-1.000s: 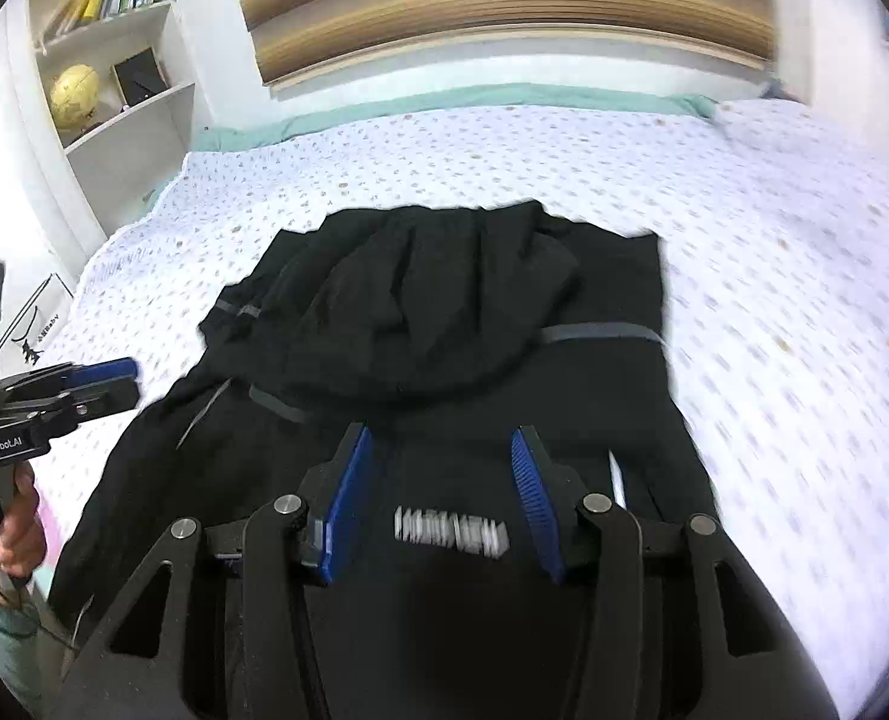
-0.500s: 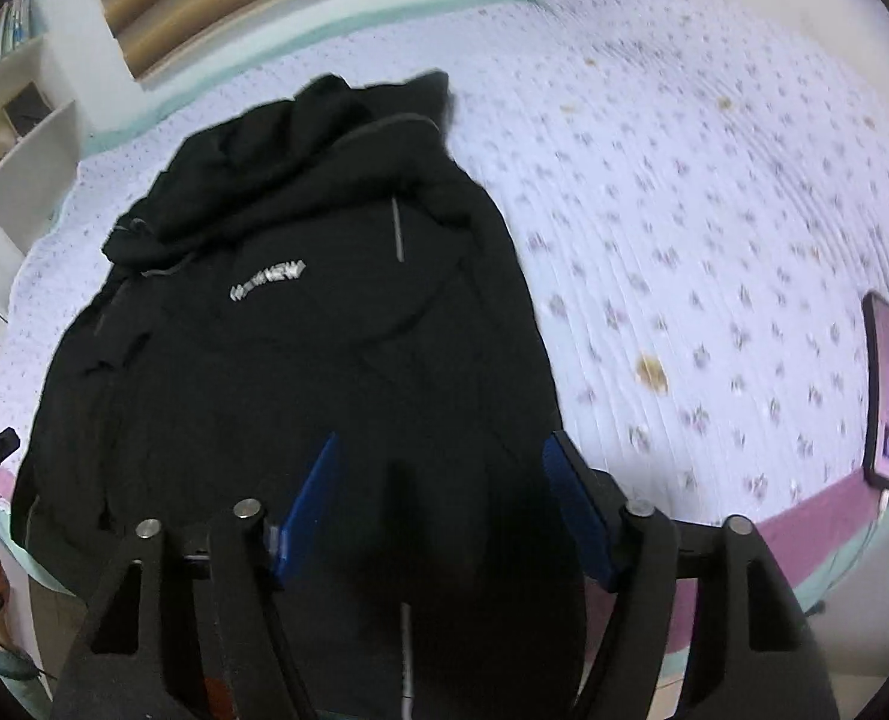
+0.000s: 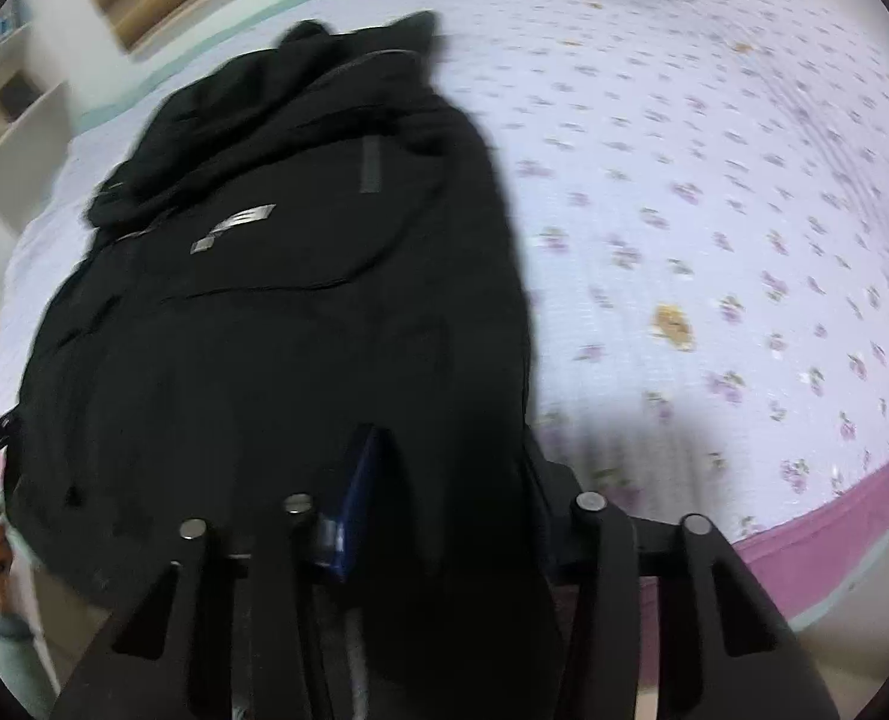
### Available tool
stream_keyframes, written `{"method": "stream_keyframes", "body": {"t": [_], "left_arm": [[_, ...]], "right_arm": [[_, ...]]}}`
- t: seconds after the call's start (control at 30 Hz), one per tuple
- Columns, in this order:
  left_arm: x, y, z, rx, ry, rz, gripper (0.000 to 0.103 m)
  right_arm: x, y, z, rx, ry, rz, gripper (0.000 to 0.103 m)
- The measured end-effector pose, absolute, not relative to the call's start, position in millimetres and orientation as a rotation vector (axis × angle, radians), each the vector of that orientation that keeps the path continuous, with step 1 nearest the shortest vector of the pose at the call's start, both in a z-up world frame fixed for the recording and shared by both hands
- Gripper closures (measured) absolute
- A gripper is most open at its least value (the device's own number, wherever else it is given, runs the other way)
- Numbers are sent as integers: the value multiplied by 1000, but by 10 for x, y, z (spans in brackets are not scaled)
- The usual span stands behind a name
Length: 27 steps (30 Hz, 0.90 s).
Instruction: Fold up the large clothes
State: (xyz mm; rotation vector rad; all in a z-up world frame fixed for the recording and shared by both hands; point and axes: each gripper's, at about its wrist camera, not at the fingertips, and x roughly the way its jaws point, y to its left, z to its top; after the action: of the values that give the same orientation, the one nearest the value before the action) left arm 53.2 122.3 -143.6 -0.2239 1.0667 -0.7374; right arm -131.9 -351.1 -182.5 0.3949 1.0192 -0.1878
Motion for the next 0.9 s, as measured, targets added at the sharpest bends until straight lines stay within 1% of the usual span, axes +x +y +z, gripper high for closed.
{"method": "stream_keyframes", "body": {"t": [0.1, 0.2, 0.4, 0.47, 0.5, 0.53, 0.57, 0.6, 0.63, 0.7, 0.9], "left_arm": [[476, 1279, -1249, -385, 1025, -928, 50], [491, 1343, -1335, -482, 1040, -976, 49], [216, 1372, -1662, -321, 1111, -791, 49], [138, 1383, -1656, -316, 1097, -779, 49], [119, 1370, -1629, -305, 1088, -759, 52], [115, 1353, -1592, -295, 1082, -737, 72], [138, 1342, -1556, -291, 1073, -720, 82], [146, 1353, -1464, -306, 1046, -717, 85], [147, 1356, -1393, -319, 1026, -721, 87], [176, 1383, -1193, -346, 974, -739, 88], [523, 1346, -660, -415, 855, -807, 88]], "right_arm": [[-1422, -3490, -1615, 533, 946, 26, 55], [-1490, -3484, -1637, 625, 942, 143, 55], [-1718, -3365, -1990, 479, 1096, -61, 55], [-1839, -3355, -2003, 497, 1085, -55, 55], [-1863, -3337, -1994, 488, 1079, -59, 58], [-1876, -3319, -1968, 473, 1076, -67, 75], [-1870, -3288, -1935, 455, 1076, -80, 85], [-1865, -3265, -1871, 442, 1069, -85, 87], [-1873, -3249, -1815, 437, 1055, -84, 89], [-1875, -3252, -1604, 422, 1004, -72, 90], [-1611, -3513, -964, 478, 848, -7, 90]]}}
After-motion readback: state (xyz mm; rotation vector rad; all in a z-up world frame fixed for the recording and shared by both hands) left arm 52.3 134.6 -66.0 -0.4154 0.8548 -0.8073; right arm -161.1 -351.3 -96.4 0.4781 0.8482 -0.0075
